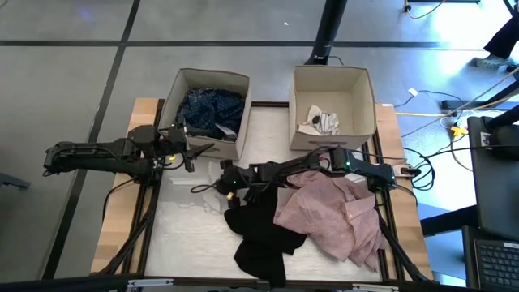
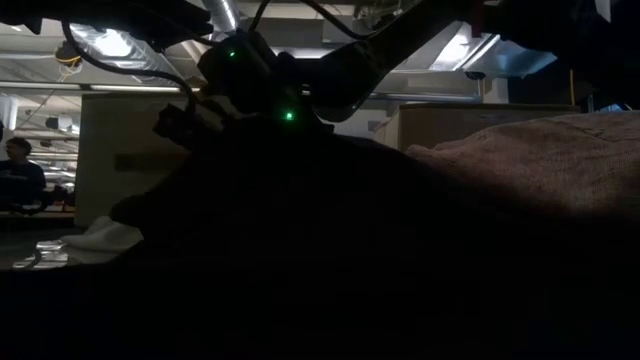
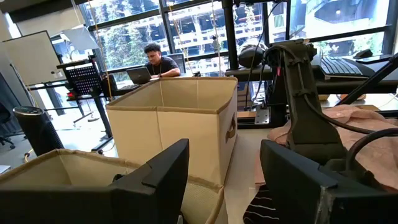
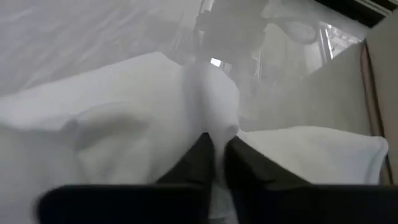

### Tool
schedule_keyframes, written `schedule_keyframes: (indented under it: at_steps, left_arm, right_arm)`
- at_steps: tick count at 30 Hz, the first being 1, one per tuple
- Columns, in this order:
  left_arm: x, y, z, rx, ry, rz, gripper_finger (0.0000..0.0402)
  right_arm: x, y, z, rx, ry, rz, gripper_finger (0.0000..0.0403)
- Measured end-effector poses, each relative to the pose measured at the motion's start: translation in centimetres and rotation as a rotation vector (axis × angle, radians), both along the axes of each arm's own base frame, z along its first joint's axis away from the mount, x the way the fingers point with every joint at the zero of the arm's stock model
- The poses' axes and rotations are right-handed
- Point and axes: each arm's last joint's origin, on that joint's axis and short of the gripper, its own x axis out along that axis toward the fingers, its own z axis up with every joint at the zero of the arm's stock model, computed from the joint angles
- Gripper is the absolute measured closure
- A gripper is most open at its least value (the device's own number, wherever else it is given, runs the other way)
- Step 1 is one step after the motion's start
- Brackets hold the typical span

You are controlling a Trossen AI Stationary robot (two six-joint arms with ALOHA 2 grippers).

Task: Sort clothes
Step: Put the white sock into the right laundry organizer

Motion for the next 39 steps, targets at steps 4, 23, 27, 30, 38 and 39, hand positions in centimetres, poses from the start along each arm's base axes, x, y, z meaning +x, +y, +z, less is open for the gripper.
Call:
schedule_keyframes:
  at_steps: [4, 23, 27, 30, 38, 39]
  left_arm:
    - [0.0, 0.0, 0.0, 0.0, 0.003, 0.0, 0.0213]
    - [0.0, 0.0, -0.1, -0.006, 0.012, 0.0, 0.0213]
    - [0.0, 0.0, -0.2, -0.007, 0.015, 0.0, 0.0213]
    - [0.0, 0.0, -0.2, -0.007, 0.015, 0.0, 0.0213]
    - [0.0, 0.0, -0.2, -0.008, 0.014, 0.0, 0.0213]
    - [0.0, 0.0, -0.2, -0.011, 0.013, 0.0, 0.0213]
  right_arm:
    - [0.0, 0.1, 0.2, -0.001, -0.004, 0.041, 0.0383]
    - [-2.6, 0.0, 10.1, -0.178, 0.008, 0.031, 0.038]
    - [-4.1, -0.3, 12.6, -0.269, 0.06, -0.007, 0.0384]
    - [-5.6, -0.6, 15.0, -0.335, 0.09, -0.049, 0.0387]
    - [-10.9, -1.6, 21.3, -0.504, 0.207, -0.203, 0.0385]
    - [-11.8, -1.7, 22.3, -0.514, 0.213, -0.231, 0.0385]
